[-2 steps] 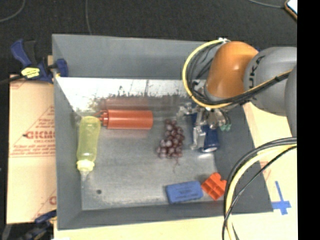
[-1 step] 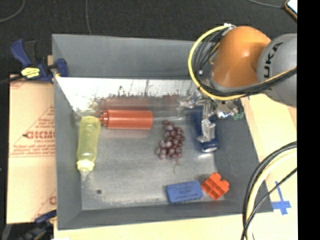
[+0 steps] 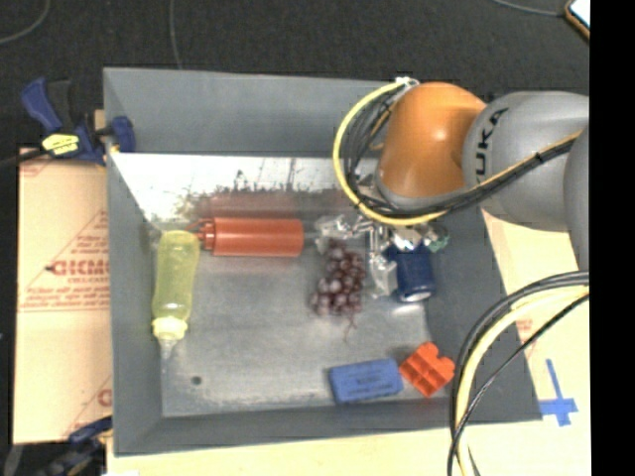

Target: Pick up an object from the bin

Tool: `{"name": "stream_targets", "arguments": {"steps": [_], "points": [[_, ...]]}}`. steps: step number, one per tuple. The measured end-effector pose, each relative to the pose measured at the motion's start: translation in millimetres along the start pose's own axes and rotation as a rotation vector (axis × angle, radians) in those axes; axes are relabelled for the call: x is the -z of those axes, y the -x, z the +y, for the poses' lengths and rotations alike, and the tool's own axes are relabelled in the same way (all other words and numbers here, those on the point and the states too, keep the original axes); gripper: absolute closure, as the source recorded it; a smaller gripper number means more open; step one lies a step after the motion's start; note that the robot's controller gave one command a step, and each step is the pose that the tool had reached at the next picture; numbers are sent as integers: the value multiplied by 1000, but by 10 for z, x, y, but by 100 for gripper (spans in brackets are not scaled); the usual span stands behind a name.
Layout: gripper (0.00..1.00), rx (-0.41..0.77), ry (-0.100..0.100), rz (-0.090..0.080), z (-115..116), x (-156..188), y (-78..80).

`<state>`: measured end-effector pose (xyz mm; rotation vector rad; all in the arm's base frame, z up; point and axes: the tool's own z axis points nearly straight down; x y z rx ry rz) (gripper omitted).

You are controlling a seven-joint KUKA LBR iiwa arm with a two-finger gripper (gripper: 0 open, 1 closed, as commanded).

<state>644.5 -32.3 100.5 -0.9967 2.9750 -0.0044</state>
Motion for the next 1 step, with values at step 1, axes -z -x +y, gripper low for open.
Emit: {"name": "stream_targets", "arguments": {"steps": [1], "points": [[0, 293, -14, -8, -163, -289, -17]]}}
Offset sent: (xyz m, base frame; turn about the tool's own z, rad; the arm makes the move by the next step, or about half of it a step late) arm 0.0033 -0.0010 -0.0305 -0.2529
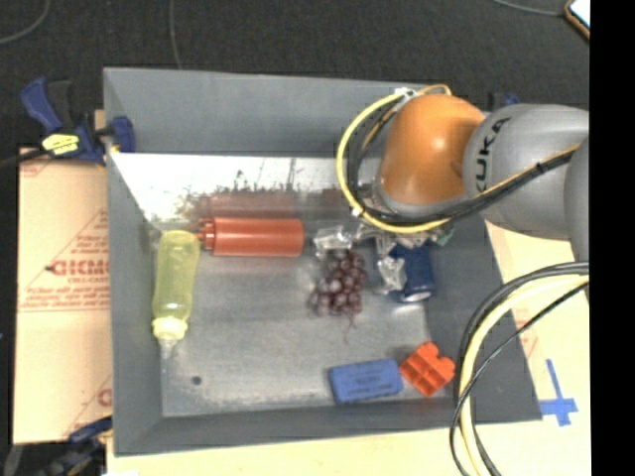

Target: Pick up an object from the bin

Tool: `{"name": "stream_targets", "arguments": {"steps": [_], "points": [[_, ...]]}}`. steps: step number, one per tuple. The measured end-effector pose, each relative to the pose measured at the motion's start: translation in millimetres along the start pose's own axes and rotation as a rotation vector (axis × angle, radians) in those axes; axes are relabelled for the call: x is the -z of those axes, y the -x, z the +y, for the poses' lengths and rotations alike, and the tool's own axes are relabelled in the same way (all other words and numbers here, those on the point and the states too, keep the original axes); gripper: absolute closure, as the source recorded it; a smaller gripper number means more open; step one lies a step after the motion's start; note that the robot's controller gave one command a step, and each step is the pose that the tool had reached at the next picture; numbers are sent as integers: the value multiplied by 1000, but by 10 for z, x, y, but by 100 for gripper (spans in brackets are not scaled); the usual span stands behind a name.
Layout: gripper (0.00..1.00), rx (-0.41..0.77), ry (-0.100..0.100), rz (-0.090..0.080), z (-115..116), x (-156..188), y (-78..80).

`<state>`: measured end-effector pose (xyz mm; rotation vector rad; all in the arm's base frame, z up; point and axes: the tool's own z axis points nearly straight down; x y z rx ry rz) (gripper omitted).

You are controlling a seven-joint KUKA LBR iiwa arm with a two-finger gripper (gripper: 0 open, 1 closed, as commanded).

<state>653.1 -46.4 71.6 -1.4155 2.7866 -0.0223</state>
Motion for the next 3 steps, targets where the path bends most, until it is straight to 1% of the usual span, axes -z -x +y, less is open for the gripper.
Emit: {"name": "stream_targets", "arguments": {"steps": [1, 2, 3], "points": [[100, -41, 12, 3, 103, 0, 75], [100, -42, 12, 3, 103, 0, 74], [100, -42, 20, 8, 128, 192, 59]]}}
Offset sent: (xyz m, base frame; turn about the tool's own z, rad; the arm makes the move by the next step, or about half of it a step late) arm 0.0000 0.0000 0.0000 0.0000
